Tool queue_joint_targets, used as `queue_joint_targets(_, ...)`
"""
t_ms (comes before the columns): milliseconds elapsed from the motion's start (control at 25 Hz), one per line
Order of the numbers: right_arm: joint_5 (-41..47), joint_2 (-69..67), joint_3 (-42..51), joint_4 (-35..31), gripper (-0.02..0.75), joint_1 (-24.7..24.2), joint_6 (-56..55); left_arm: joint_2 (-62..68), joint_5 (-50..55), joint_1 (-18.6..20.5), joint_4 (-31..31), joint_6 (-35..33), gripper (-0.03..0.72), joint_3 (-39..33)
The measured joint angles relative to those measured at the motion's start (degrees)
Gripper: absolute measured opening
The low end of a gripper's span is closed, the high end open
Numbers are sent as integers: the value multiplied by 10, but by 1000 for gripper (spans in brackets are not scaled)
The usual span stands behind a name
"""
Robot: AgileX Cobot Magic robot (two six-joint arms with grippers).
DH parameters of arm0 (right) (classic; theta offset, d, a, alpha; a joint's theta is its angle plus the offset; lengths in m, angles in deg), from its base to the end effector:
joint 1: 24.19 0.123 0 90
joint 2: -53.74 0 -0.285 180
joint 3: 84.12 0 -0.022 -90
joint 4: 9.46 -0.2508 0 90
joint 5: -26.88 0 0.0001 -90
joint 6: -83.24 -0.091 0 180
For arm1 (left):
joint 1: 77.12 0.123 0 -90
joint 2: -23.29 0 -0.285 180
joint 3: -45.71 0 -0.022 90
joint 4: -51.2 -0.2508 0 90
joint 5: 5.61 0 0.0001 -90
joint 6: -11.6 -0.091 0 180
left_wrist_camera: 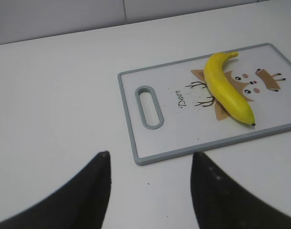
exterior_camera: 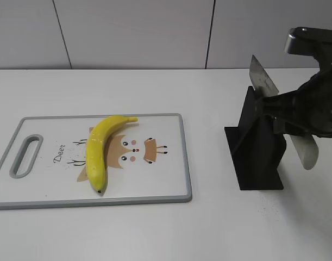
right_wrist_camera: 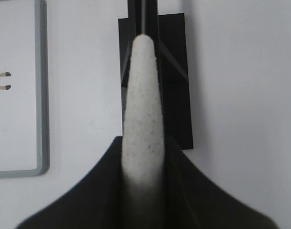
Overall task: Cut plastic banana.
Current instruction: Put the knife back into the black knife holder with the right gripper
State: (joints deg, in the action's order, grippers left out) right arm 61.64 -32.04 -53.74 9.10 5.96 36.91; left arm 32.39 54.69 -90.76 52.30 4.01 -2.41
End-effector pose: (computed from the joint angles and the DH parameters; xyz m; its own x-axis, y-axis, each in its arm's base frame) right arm 0.2324 0.1159 0.2392 -0.8521 0.0893 -0.5158 0.0273 0.9916 0.1265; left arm -0.0021 -0.0010 0.2802 -0.4149 0.2269 -0.8811 0.3033 0.9475 0.1011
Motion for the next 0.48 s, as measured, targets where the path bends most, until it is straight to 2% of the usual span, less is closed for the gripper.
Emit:
queue_joint_targets(360,-2,-26,0,0,183,0,0,0,-1,0,0,0,502,0)
queue_joint_targets(480,-4,-42,0,0,247,0,0,0,-1,0,0,0,501,0)
